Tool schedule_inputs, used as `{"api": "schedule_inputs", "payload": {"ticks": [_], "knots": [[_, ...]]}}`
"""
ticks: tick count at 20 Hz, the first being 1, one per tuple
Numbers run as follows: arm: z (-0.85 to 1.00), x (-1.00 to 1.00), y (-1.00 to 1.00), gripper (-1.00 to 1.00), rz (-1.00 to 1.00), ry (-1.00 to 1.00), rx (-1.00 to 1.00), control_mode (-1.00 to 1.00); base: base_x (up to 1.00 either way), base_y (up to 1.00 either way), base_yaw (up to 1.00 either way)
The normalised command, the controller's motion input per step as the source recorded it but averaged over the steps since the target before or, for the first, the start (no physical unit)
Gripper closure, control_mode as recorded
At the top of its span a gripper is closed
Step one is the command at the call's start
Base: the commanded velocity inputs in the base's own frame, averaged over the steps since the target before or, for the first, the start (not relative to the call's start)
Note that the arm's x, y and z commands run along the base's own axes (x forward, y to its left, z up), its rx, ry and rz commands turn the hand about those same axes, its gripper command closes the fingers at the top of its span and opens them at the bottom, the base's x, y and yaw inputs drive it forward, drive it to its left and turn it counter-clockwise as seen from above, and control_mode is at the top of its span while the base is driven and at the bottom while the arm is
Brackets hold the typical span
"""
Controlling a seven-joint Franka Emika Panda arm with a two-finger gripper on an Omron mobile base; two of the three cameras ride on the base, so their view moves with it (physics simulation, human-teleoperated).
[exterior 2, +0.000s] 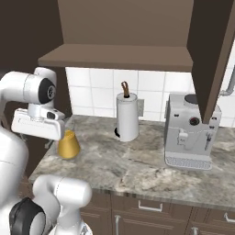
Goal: There is a tray on the dining counter. Grab the cup, mug, and pitcher and place them on the tray. The pitcher may be placed next to the tray if it cannot fit the tray.
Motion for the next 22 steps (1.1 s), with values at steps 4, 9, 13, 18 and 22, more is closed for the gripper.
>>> {"api": "schedule_inputs", "payload": {"ticks": [4, 9, 13, 18, 22], "knots": [[-0.04, 0.0, 0.01, -1.0, 0.0, 0.08, 0.0, -1.0, 0.0, 0.0, 0.0], [-0.19, 0.04, 0.01, -1.0, 0.0, -0.03, -0.01, -1.0, 0.0, 0.0, 0.0], [-0.1, 0.0, 0.0, -1.0, 0.0, -0.13, -0.01, -1.0, 0.0, 0.0, 0.0], [0.0, 0.0, 0.0, -1.0, 0.0, -0.19, -0.01, -1.0, 0.0, 0.0, 0.0], [0.0, 0.01, 0.02, -1.0, 0.0, -0.17, 0.0, -1.0, 0.0, 0.0, 0.0]]}}
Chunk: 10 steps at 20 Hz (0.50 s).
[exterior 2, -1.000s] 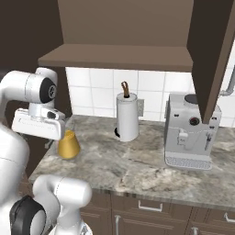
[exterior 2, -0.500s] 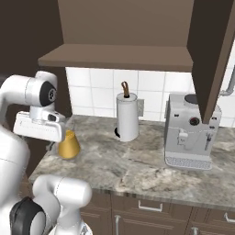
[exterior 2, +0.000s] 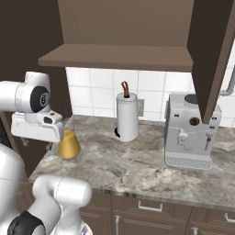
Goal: There is a tray on the dining counter. Grab the cup, mug, and pitcher and place them on the tray. The pitcher may be placed next to the tray if it cannot fit the tray.
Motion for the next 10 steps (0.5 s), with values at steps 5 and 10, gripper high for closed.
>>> {"api": "schedule_inputs", "payload": {"ticks": [5, 10], "knots": [[-0.03, 0.19, 0.0, -1.0, 0.0, -0.03, 0.0, -1.0, 0.0, 0.0, 0.0], [-0.02, 0.32, 0.03, -1.0, 0.0, 0.0, 0.0, -1.0, 0.0, 0.0, 0.0]]}}
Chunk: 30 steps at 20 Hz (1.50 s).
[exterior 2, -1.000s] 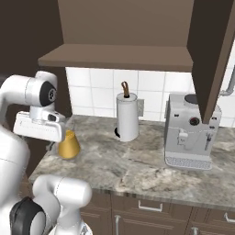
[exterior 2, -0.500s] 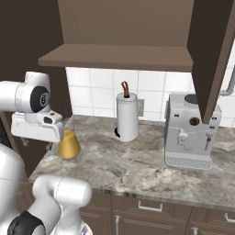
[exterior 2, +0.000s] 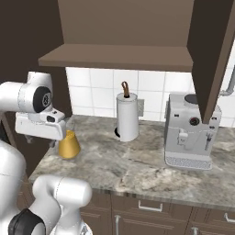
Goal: There is a tray on the dining counter. Grab the cup, mug, and pitcher and place them on the tray. The pitcher may be placed next to the tray if it cannot fit the tray.
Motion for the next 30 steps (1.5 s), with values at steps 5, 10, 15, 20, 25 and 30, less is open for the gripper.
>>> {"api": "schedule_inputs", "payload": {"ticks": [5, 10, 15, 20, 25, 30], "knots": [[-0.07, 0.23, 0.1, -1.0, -0.01, 0.0, 0.0, -1.0, 0.0, 0.0, 0.0], [-0.23, 0.17, 0.04, -1.0, 0.0, 0.0, 0.0, -1.0, 0.0, 0.0, 0.0], [-0.23, 0.16, 0.04, -1.0, -0.01, 0.0, 0.0, -1.0, 0.0, 0.0, 0.0], [-0.18, 0.17, 0.06, -1.0, -0.01, 0.0, 0.0, -1.0, 0.0, 0.0, 0.0], [-0.13, 0.16, 0.02, -1.0, 0.0, 0.0, 0.0, -1.0, 0.0, 0.0, 0.0], [-0.13, 0.16, 0.06, -1.0, 0.0, 0.0, 0.0, -1.0, 0.0, 0.0, 0.0]]}}
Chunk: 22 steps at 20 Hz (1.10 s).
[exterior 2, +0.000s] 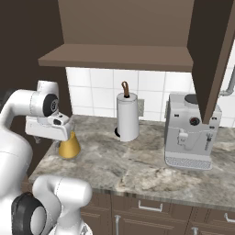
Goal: There is a tray on the dining counter. Grab the cup, mug, and pitcher and place them on the tray. The pitcher may be placed next to the tray if it cannot fit the tray.
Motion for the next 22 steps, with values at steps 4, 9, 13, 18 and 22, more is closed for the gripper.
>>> {"api": "schedule_inputs", "payload": {"ticks": [4, 9, 13, 18, 22], "knots": [[-0.17, 0.24, 0.14, -1.0, -0.02, 0.0, 0.0, -1.0, 0.0, 0.0, 0.0], [-0.17, 0.24, 0.08, -1.0, -0.02, 0.0, 0.0, -1.0, 0.0, 0.0, 0.0], [-0.15, 0.13, 0.0, -1.0, 0.0, -0.04, 0.0, -1.0, 0.0, 0.0, 0.0], [-0.16, 0.09, 0.0, -1.0, 0.0, -0.09, -0.01, -1.0, 0.0, 0.0, 0.0], [-0.13, 0.05, 0.02, -1.0, 0.0, -0.01, 0.0, -1.0, 0.0, 0.0, 0.0]]}}
